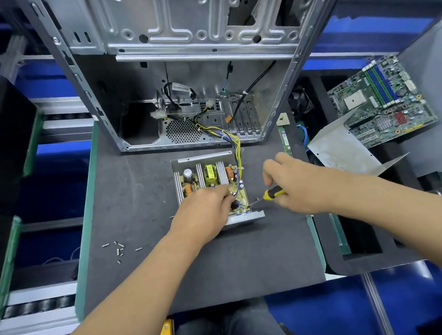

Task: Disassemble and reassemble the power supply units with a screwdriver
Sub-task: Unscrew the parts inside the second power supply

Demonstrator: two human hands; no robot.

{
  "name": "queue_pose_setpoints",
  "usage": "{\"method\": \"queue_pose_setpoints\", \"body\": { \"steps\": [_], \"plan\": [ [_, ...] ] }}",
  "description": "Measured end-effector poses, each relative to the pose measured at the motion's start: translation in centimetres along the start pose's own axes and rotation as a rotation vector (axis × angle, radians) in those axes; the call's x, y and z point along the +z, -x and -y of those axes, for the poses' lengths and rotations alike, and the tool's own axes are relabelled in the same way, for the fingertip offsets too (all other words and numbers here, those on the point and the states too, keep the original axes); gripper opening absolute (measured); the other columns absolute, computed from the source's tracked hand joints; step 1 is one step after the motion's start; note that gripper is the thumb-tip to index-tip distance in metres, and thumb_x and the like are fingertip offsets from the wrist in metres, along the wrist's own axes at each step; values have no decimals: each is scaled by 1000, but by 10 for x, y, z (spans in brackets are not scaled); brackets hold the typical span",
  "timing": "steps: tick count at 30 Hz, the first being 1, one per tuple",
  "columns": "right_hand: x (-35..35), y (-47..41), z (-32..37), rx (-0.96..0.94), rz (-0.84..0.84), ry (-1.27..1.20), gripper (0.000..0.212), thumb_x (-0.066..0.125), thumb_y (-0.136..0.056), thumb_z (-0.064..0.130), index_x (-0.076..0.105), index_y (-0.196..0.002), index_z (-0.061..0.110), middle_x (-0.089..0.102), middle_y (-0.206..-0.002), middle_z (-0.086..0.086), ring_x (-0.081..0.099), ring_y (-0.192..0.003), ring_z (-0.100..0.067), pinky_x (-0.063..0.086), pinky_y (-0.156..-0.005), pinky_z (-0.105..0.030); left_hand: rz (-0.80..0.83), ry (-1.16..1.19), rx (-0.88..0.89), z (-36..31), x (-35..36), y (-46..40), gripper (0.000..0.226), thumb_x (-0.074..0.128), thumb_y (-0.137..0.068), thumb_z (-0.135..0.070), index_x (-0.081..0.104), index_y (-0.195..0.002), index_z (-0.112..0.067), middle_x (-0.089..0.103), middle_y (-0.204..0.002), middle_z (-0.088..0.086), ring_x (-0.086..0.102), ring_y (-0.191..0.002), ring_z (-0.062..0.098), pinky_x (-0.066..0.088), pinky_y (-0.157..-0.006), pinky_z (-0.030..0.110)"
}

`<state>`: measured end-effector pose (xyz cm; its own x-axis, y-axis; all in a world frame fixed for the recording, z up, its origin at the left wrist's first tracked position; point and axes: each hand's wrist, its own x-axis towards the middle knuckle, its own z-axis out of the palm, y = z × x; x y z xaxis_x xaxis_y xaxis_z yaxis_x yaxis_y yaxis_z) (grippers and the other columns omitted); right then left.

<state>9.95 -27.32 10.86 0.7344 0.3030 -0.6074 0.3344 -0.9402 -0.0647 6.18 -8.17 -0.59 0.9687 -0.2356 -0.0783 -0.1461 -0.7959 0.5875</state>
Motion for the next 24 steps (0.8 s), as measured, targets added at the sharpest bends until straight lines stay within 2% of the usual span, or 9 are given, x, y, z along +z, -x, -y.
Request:
{"method": "queue_pose_setpoints", "body": {
  "steps": [2,7,10,12,14,16,19,21,24],
  "plan": [
    [2,-1,3,-62,-105,73,15,54,-92,11,50,-103,21,42,-105,-2,56,-80,-28,51,-76,-42,-4,5,4,-1,0,1,23,48,-102,-33,63,-95,-17,70,-90,5,62,-86,32,38,-64,34],
    [10,-8,23,-71,-245,419,9,50,-102,24,52,-98,16,31,-70,1,57,-74,-30,41,-62,-34,-18,48,-13,-1,-1,1,20,50,-102,-30,64,-95,-18,70,-90,6,61,-84,33,39,-64,35],
    [7,-7,21,-31,-153,212,25,54,-100,36,49,-110,14,43,-90,-6,61,-91,-35,47,-69,-40,-53,74,0,-1,-1,3,19,51,-102,-29,64,-93,-17,69,-86,4,60,-81,31,34,-62,32],
    [2,-3,14,-35,-79,33,22,58,-96,27,46,-110,16,38,-109,-6,57,-87,-32,51,-78,-45,-78,89,11,0,0,5,19,52,-101,-28,64,-92,-15,66,-80,-1,58,-77,29,33,-61,31],
    [0,-2,11,-63,-89,17,13,55,-94,14,52,-106,18,41,-107,-3,56,-84,-29,51,-78,-45,-104,105,-2,2,0,5,18,54,-101,-26,65,-92,-16,54,-66,-13,53,-71,24,32,-60,30],
    [1,-3,16,-49,-185,139,10,53,-99,27,56,-103,18,48,-98,-4,60,-88,-33,49,-72,-38,-99,134,-19,2,1,4,16,55,-100,-26,67,-92,-17,44,-60,-20,48,-68,20,33,-60,30],
    [2,-6,21,21,-269,346,45,33,-101,55,56,-102,16,56,-86,-10,64,-92,-36,39,-63,-35,-93,211,-32,0,-2,1,14,58,-99,-23,69,-92,-18,51,-63,-19,55,-69,19,39,-63,29],
    [1,-5,23,-40,-204,170,33,38,-102,48,47,-108,16,54,-102,-15,58,-87,-35,40,-69,-37,-121,230,17,-4,-9,-7,13,60,-97,-19,71,-93,-16,60,-70,-12,57,-72,20,42,-67,28],
    [-6,-7,22,-128,-121,-6,20,48,-97,17,48,-117,14,43,-117,-11,51,-82,-28,39,-72,-35,-4,78,221,-18,-15,-41,11,59,-92,-8,70,-93,-7,66,-89,10,60,-88,33,47,-77,39]
  ]
}}
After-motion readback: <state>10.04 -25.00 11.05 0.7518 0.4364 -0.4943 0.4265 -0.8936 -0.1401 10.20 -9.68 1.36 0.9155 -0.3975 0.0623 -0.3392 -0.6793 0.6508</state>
